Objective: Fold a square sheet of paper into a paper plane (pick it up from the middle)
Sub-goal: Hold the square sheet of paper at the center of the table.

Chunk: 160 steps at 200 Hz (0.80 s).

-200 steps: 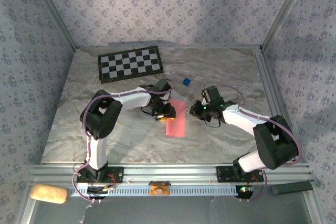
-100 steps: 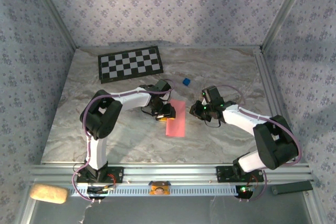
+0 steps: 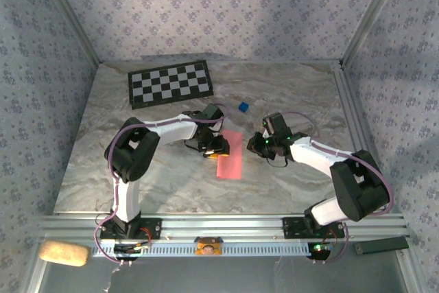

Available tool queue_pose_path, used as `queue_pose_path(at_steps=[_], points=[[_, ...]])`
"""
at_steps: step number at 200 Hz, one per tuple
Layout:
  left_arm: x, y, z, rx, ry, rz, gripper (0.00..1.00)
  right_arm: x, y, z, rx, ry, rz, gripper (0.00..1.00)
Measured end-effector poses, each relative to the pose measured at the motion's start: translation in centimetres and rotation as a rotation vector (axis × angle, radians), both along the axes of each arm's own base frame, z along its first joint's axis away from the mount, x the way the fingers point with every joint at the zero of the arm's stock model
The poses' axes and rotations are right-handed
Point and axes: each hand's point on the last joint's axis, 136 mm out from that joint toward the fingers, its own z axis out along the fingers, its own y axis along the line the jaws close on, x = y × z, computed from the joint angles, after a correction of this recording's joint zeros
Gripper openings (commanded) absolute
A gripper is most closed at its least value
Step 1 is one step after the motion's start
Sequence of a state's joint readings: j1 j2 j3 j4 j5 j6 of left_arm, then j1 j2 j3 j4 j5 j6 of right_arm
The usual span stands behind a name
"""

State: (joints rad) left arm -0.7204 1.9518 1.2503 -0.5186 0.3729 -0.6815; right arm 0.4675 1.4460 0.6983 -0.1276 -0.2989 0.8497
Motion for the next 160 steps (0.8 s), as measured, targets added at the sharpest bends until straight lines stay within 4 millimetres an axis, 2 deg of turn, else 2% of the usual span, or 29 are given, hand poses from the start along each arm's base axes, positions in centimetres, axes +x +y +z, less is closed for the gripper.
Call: queue_pose_path(at_steps=[74, 107, 160], points=[[0.0, 0.0, 0.0, 0.0, 0.002, 0.004, 0.44, -0.2, 0.5, -0.6, -0.002, 0.018, 0.016, 0.09], [0.0, 0.0, 0.0, 0.0, 0.002, 0.003, 0.44, 0.0, 1.0, -0.6, 0.003, 0.016, 0.026, 0.02], [0.0, 0.0, -0.1, 0.005, 0.0, 0.009, 0.44, 0.4, 1.3, -0.5, 0.007, 0.01, 0.016, 0.01]])
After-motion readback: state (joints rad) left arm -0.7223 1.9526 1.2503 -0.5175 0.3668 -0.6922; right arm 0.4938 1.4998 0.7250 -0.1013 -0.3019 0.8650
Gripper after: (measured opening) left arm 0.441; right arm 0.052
